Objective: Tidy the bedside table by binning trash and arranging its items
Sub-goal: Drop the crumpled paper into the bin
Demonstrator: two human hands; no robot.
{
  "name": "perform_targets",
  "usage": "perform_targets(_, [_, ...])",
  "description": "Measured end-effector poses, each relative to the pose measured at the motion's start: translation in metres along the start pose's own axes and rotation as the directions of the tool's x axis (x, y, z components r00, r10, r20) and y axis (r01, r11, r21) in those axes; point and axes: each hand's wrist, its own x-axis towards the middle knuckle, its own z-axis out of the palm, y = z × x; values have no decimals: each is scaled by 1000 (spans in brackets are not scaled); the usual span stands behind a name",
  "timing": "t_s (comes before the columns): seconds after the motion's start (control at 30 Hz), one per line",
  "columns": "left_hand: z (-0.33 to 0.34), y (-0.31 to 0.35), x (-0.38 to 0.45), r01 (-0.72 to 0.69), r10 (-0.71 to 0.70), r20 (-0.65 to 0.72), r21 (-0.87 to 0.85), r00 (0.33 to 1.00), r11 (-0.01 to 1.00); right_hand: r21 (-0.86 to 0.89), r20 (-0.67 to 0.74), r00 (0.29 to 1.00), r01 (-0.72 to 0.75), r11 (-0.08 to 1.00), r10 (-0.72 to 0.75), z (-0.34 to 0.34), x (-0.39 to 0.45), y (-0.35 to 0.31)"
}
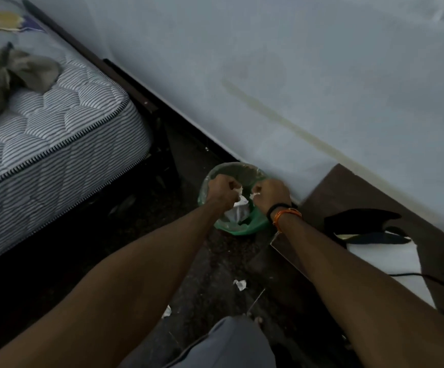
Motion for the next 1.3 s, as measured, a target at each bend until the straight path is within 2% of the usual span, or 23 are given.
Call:
perform_targets(0.1, [-1,-4,8,-25,25,42,-2,999,1000,-35,-9,1000,12,999,-13,6,11,-5])
perform_targets(0.27, [-8,-19,3,-51,53,102,-19,993,999,7,-84,993,83,997,-82,18,5,-15])
perform_targets(0.43, [-13,-57,-16,54,-53,9,-105,999,993,20,-129,966,228,974,-223,42,-25,-34])
perform_targets(0.5, [-11,-80,-26,88,-88,6,-79,996,993,2,-107,945,312,950,-310,60,-39,-39])
perform_targets(0.6, [-5,-121,-42,136,-135,28,-44,990,990,-30,38,937,349,937,-348,98,-53,-33])
perform_targets(0.77, [22,-201,-61,328,-333,57,78,941,942,-131,356,910,273,953,-211,163,-66,-4])
perform_targets(0.93, [51,-284,-77,502,-527,166,174,833,847,-181,616,787,96,979,37,230,-70,33])
perform_targets(1.0, [57,-305,-89,552,-584,173,203,793,809,-225,638,765,77,971,88,246,-76,46])
perform_targets(1.13, [79,-358,-107,623,-697,152,346,701,702,-342,614,772,73,937,164,292,-81,74])
perform_targets(1.23, [95,-383,-121,688,-721,100,235,686,687,-379,600,776,63,923,193,322,-85,91])
perform_targets(1.3, [104,-393,-125,706,-721,4,202,693,679,-365,593,785,65,929,178,338,-88,100])
